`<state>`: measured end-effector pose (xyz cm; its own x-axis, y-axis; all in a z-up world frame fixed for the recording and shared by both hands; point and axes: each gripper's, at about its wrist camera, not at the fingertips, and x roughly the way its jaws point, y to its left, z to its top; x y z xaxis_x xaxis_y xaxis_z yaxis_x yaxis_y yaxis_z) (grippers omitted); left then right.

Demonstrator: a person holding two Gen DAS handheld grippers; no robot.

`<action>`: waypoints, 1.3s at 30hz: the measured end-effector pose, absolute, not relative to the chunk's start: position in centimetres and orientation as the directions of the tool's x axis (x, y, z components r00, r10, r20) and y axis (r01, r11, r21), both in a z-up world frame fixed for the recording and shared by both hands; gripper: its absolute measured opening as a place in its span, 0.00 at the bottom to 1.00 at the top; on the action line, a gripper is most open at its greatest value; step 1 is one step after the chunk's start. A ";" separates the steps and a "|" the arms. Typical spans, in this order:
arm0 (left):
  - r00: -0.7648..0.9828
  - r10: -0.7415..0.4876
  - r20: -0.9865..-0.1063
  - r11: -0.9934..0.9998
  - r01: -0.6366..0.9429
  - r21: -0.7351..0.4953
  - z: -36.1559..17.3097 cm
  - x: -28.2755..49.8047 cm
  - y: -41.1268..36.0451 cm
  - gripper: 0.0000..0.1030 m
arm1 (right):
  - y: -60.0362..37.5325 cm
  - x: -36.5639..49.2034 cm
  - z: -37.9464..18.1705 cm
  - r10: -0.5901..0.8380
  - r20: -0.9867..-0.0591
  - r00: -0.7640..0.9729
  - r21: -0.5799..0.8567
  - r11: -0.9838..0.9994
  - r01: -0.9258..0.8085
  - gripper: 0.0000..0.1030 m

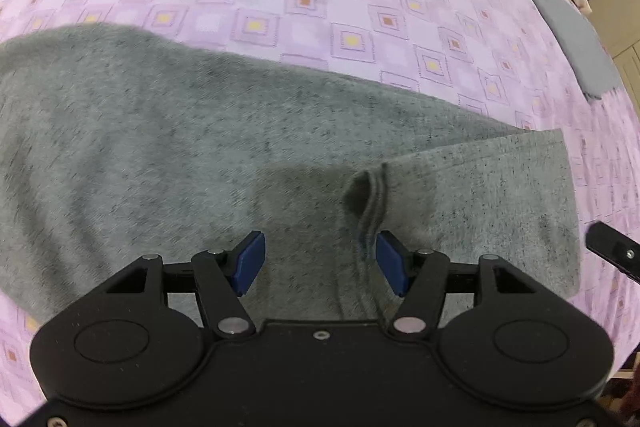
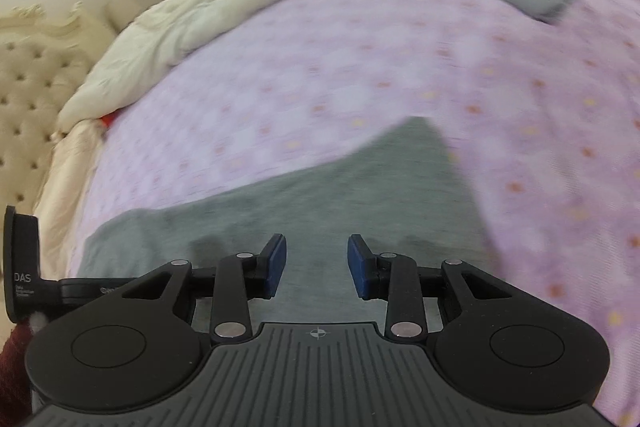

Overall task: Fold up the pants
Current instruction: 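Fold the held leg end over the pants with the right gripper, open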

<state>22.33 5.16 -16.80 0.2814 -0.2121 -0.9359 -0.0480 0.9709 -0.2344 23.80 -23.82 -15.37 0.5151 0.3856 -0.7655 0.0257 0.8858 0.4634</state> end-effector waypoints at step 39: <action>0.267 -0.037 -0.963 0.999 -0.002 -0.039 -14.1 22.5 -0.5 0.52 | -24.9 26.9 -17.4 0.339 -0.872 0.354 0.261 0.932 -0.251 0.15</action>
